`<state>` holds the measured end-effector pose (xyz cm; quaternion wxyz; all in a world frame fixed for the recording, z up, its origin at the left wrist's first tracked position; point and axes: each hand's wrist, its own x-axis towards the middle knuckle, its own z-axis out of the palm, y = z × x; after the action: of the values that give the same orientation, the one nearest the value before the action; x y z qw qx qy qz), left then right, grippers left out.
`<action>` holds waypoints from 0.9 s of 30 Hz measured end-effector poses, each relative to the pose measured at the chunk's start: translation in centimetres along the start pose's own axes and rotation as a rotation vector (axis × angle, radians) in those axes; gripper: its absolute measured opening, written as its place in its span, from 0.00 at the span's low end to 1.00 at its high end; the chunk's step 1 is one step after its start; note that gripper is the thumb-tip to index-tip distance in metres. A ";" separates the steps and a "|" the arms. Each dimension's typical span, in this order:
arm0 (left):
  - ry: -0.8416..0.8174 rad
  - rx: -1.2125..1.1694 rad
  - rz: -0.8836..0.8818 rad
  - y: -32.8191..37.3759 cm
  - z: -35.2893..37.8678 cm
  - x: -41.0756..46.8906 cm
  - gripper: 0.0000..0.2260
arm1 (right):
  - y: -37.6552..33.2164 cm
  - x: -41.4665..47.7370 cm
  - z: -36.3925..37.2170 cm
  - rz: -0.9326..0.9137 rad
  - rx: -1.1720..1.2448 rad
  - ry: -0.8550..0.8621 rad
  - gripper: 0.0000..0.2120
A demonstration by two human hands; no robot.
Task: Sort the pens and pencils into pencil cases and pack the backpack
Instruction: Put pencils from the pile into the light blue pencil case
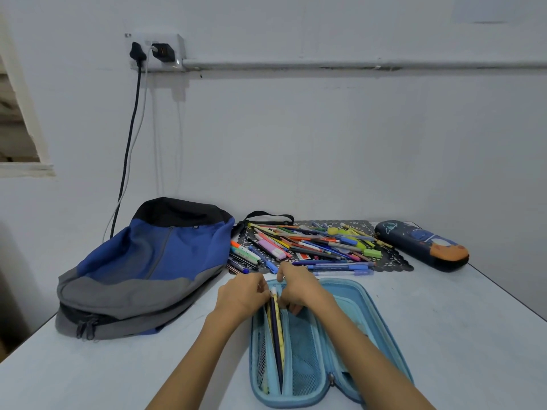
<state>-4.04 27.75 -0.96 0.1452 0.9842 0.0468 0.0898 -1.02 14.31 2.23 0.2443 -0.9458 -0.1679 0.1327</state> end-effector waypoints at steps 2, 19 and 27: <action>-0.007 -0.003 -0.004 0.0 0.0 0.0 0.08 | -0.1 0.1 0.0 0.007 -0.002 0.002 0.21; -0.025 -0.026 0.029 0.2 -0.1 -0.3 0.09 | -0.8 -0.6 -0.1 0.013 -0.118 0.018 0.21; -0.053 -0.041 0.002 0.2 -0.3 -0.3 0.04 | -1.2 -0.3 0.5 -0.054 -0.278 0.145 0.15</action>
<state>-4.36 27.62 -0.68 0.1665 0.9831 0.0403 0.0646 -1.75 15.38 2.45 0.1262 -0.9727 -0.1919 0.0329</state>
